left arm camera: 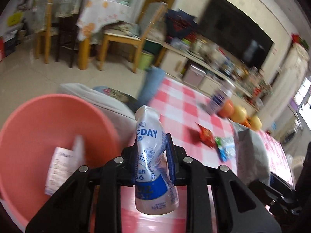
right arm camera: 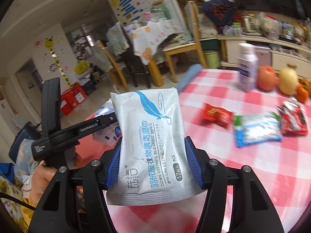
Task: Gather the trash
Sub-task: 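Carry the yogurt bottle and wipes pack over the pink bucket and open both tools, then return both open tools from the bucket to the table items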
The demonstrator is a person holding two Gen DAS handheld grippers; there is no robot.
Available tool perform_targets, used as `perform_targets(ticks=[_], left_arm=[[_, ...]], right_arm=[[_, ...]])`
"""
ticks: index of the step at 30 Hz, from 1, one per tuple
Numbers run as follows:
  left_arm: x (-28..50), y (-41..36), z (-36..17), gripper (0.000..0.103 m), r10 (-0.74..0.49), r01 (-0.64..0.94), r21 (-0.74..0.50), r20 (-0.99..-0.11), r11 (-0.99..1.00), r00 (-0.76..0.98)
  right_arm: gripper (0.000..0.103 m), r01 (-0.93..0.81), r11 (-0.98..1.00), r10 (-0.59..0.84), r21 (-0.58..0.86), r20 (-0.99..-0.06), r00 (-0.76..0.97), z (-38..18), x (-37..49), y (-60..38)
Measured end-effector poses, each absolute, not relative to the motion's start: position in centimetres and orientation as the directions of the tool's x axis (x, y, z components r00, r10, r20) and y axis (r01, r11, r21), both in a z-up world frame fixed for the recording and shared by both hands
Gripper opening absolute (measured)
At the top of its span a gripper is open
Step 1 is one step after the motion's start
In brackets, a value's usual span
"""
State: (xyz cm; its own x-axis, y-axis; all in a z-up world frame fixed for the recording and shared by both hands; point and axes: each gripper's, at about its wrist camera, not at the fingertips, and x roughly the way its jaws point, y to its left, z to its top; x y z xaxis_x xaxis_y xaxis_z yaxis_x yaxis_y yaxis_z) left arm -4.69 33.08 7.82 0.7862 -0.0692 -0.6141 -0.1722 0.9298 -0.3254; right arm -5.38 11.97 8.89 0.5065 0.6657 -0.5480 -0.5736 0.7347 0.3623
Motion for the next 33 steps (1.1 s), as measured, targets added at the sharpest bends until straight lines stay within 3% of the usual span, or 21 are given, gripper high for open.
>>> perform_targets(ticks=[10, 14, 16, 17, 20, 21, 23, 27, 33], left_arm=[[-8.5, 42.1, 8.3, 0.026, 0.163, -0.462, -0.382, -0.603, 0.800, 0.781], [-9.3, 44.2, 7.7, 0.027, 0.236, -0.555, -0.377, -0.628, 0.742, 0.742], [-9.6, 45.2, 7.3, 0.040, 0.263, -0.596, -0.379, -0.642, 0.708, 0.721], [-9.8, 45.5, 7.3, 0.052, 0.279, -0.612, -0.378, -0.643, 0.695, 0.714], [-10.6, 46.1, 7.8, 0.067, 0.333, -0.639, -0.360, -0.625, 0.680, 0.706], [-10.7, 46.0, 7.9, 0.076, 0.347, -0.642, -0.351, -0.618, 0.681, 0.706], [-10.9, 45.4, 8.4, 0.082, 0.386, -0.645, -0.318, -0.592, 0.694, 0.707], [-11.0, 43.6, 9.2, 0.087, 0.418, -0.624, -0.264, -0.549, 0.735, 0.724], [-10.8, 41.8, 10.2, 0.088, 0.365, -0.538, -0.305, -0.474, 0.785, 0.801]], right_arm=[[0.062, -0.737, 0.604, 0.750, 0.304, -0.528, 0.397, 11.7, -5.9, 24.2], [0.068, -0.764, 0.573, 0.756, 0.296, -0.551, 0.353, 11.3, -5.6, 28.3], [0.074, -0.761, 0.582, 0.746, 0.288, -0.562, 0.358, 10.8, -5.5, 29.2], [0.077, -0.758, 0.583, 0.746, 0.292, -0.563, 0.357, 10.6, -5.5, 29.2], [0.089, -0.736, 0.616, 0.726, 0.279, -0.563, 0.394, 10.2, -5.9, 28.5], [0.089, -0.730, 0.629, 0.717, 0.269, -0.565, 0.409, 10.1, -6.0, 28.0], [0.089, -0.717, 0.650, 0.698, 0.253, -0.570, 0.432, 9.9, -6.3, 27.2], [0.090, -0.676, 0.707, 0.645, 0.207, -0.580, 0.497, 9.4, -6.7, 24.1], [0.095, -0.597, 0.782, 0.570, 0.179, -0.591, 0.570, 8.6, -6.5, 19.4]])
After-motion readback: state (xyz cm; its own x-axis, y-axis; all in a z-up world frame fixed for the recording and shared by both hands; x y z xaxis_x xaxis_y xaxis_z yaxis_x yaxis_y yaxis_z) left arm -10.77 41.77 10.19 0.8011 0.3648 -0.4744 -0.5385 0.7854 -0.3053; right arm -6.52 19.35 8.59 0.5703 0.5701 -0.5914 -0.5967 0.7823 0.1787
